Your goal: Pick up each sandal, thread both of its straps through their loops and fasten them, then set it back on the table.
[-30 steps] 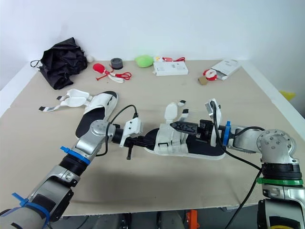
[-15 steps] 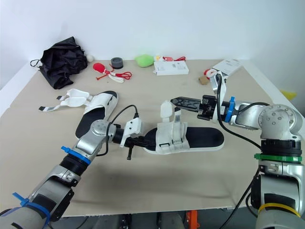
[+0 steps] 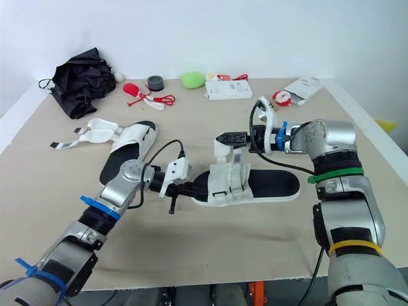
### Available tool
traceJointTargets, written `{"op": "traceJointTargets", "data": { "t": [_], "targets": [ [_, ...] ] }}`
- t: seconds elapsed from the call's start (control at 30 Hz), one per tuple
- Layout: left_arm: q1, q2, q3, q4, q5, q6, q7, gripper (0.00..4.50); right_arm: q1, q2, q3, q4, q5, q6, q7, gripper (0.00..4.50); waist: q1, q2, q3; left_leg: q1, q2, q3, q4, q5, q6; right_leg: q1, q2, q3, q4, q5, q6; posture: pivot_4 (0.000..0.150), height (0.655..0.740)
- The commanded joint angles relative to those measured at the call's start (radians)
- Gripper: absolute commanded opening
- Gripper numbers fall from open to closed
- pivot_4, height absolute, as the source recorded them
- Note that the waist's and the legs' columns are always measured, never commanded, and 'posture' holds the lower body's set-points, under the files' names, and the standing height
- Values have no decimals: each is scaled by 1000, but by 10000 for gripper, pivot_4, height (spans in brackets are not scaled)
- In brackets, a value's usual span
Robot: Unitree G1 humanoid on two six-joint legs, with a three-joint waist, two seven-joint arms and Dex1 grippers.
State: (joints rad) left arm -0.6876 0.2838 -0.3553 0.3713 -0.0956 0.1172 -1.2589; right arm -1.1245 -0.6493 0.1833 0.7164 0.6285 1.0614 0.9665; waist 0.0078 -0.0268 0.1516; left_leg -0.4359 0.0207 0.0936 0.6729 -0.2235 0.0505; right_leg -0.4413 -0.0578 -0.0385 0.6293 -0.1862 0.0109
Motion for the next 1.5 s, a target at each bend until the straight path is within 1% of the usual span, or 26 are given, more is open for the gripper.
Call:
{"op": "traceJointTargets", "data": {
  "t": [0.03,0.23,0.43,0.63,0.8,1.03,1.17,1.2,1.23,1.3,1.33,1.4,1.47,1.5],
  "targets": [
    [45,25,-37,6,35,41,2,0,-69,35,15,138,-106,-92,72,44234,-1,0,0,0,0,0,0,0,0,0,0,0,0,0,0,1500,7400],
    [67,41,-35,-37,31,68,16,0,-152,119,-20,350,-228,-221,123,44234,-3,1,0,0,0,0,-1,0,0,-1,1,0,1,0,-1,1500,7400],
    [93,65,-28,-86,26,100,28,0,-191,193,-119,470,-257,-323,82,44234,-6,1,0,1,0,0,-1,0,0,-1,1,0,2,0,-2,1500,7400],
    [108,79,-23,-118,19,123,39,0,-208,243,-238,534,-258,-386,-5,44234,-15,1,1,2,1,0,-2,0,-1,0,1,0,2,0,-3,1500,7400],
    [114,86,-19,-137,9,143,52,0,-204,284,-354,569,-238,-444,-130,44234,-27,1,1,3,1,0,-2,0,-1,1,1,0,3,0,-3,1500,7400],
    [119,89,-15,-152,0,160,64,0,-187,334,-449,590,-249,-517,-273,44234,-30,1,1,4,1,2,-2,0,-2,1,1,1,4,0,-3,1500,7400],
    [125,87,-15,-163,-3,170,74,0,-178,354,-481,596,-255,-542,-313,44234,-30,1,1,5,1,3,-2,1,-2,1,1,1,4,1,-3,1500,7400],
    [127,87,-15,-167,-4,172,76,0,-177,358,-491,596,-253,-545,-321,38571,-30,1,1,5,1,4,-2,1,-2,1,1,1,4,1,-3,1500,7400],
    [130,88,-14,-172,-5,176,79,0,-175,362,-500,595,-250,-549,-317,37125,-30,1,1,5,1,4,-2,1,-2,1,1,1,4,1,-3,1500,7400],
    [135,90,-12,-180,-6,180,82,0,-176,367,-511,594,-251,-549,-310,29389,-30,1,1,6,1,4,-2,1,-2,1,1,1,4,1,-3,1500,7400],
    [138,91,-11,-184,-7,183,84,0,-177,368,-514,592,-251,-548,-302,27207,-31,1,1,6,1,5,-2,1,-2,1,1,2,4,1,-3,1500,7400],
    [141,92,-9,-189,-8,187,90,0,-180,367,-520,591,-252,-541,-285,18593,-31,1,1,6,1,5,-3,1,-2,1,1,2,4,1,-3,1500,7400],
    [143,92,-10,-193,-10,190,95,0,-180,365,-519,587,-260,-538,-265,11450,-31,1,1,6,1,5,-3,1,-2,1,1,2,4,1,-3,1500,7400],
    [144,91,-11,-195,-11,191,97,0,-180,364,-520,586,-261,-535,-262,9326,-31,1,1,6,1,5,-3,1,-2,1,1,2,4,1,-3,1500,7400]
  ]
}}
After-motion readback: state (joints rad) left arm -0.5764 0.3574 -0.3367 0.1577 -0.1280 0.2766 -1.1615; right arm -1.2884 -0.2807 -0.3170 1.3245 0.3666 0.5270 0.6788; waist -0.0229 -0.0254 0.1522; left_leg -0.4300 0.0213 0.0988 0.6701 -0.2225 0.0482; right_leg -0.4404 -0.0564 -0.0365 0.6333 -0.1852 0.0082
